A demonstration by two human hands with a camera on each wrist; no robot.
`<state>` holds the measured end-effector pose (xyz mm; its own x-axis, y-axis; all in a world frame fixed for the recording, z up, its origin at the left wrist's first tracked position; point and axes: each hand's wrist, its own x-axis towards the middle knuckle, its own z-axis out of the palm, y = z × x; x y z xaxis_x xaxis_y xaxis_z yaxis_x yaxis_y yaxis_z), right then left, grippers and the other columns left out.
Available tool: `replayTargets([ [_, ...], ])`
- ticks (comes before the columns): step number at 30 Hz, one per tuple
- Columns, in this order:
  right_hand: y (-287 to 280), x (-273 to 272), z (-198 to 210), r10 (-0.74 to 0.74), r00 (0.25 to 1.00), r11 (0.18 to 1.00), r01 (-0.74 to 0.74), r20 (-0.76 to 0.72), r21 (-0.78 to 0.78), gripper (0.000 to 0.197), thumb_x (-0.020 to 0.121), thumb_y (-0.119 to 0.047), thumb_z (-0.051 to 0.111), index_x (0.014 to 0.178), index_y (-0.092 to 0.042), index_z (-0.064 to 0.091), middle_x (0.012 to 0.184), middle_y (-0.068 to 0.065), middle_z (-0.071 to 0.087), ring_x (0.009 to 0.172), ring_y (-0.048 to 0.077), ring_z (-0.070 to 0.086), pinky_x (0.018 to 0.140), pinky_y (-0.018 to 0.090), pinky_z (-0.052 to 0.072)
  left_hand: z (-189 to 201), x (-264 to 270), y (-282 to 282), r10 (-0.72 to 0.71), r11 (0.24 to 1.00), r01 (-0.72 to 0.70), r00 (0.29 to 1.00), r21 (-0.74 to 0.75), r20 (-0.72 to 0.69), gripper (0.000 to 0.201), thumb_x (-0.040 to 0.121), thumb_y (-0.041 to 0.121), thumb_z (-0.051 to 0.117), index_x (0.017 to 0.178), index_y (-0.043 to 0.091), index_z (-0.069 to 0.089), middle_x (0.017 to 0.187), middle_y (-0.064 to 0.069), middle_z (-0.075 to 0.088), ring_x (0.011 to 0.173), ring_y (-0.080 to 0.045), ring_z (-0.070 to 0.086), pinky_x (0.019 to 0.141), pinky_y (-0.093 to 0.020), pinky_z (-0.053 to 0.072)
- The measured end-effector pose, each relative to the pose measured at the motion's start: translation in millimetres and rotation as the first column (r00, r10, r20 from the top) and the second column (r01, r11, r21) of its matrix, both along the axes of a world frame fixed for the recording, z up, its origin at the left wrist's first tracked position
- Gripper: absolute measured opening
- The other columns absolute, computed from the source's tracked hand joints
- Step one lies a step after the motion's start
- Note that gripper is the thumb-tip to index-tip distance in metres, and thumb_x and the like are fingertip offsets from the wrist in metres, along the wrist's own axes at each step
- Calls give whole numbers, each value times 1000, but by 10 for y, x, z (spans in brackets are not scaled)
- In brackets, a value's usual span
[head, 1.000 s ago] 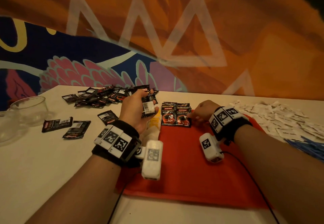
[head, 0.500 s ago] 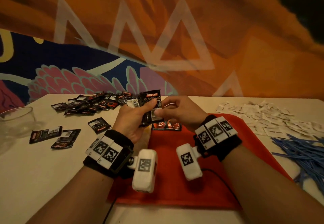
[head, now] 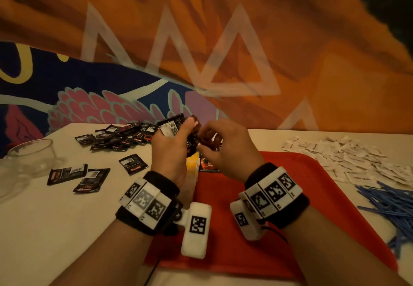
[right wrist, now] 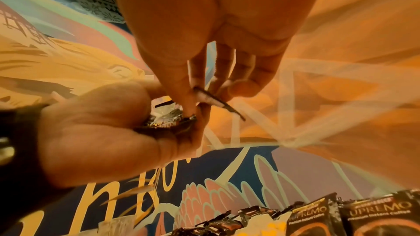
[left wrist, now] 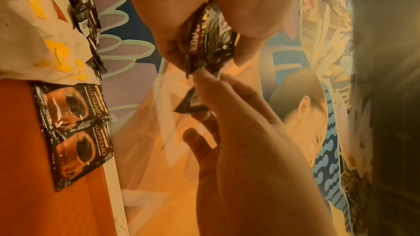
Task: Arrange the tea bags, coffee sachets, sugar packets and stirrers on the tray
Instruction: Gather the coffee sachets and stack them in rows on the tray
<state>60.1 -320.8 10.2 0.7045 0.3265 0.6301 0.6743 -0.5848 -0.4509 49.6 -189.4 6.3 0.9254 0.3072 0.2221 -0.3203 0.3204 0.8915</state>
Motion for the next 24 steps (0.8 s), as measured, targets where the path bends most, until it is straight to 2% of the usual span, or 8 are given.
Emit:
replayTargets([
  [4,-43,13,25,-119,984,980,137,-129,145,25,75,-44,81,79,-23,69,92,-8,61,76,3,57,65,13,43,-50,64,77,55,998,-54,998,22,-44,21,93,10,67,113,6,65,104,-13,74,96,-27,73,81,-41,60],
  [6,-75,52,26,-137,958,951,199,-252,239,26,76,-36,82,88,-21,65,92,-10,65,70,3,61,57,13,43,-67,74,86,58,997,-57,998,49,-22,16,93,9,68,109,11,65,104,-10,74,98,-25,73,86,-43,59],
  [8,-88,59,15,-32,922,939,160,-385,304,21,79,-25,82,93,-23,66,87,-7,70,67,4,66,51,13,45,-62,61,72,50,997,-49,999,56,-9,12,93,8,67,102,14,65,101,-7,73,96,-23,73,83,-39,60],
  [12,-83,66,-8,14,939,951,93,-344,294,11,81,-15,80,91,-17,77,86,-3,75,74,10,71,62,18,52,-32,34,50,-20,998,19,1000,59,17,17,90,12,71,105,7,66,95,-9,74,91,-26,74,77,-38,61],
  [16,-65,61,-43,40,943,962,53,-330,268,14,80,-7,79,93,-11,79,83,-2,74,69,9,70,60,14,51,-53,60,84,-56,998,57,998,40,-26,14,89,6,70,101,11,66,92,-10,72,85,-25,72,71,-37,59],
  [18,-67,46,-41,44,945,964,45,-324,262,13,80,-7,79,92,-12,79,80,-4,73,67,6,68,58,11,49,-56,70,101,-73,997,75,996,34,-52,13,89,8,69,102,8,67,95,-12,72,88,-28,73,75,-40,59],
  [21,-97,49,-25,20,952,961,67,-305,270,12,80,-11,80,91,-15,79,75,-11,70,62,-7,62,57,6,44,-46,73,106,-73,997,74,995,9,-69,31,91,17,69,115,-2,65,108,-19,72,102,-35,71,87,-45,58],
  [24,-137,72,-20,-19,954,967,94,-300,237,7,80,-15,80,85,-19,79,69,-19,65,61,-11,58,57,5,41,-35,92,119,-66,998,64,993,-21,-100,28,91,20,70,113,2,67,109,-17,73,101,-32,72,90,-45,58],
])
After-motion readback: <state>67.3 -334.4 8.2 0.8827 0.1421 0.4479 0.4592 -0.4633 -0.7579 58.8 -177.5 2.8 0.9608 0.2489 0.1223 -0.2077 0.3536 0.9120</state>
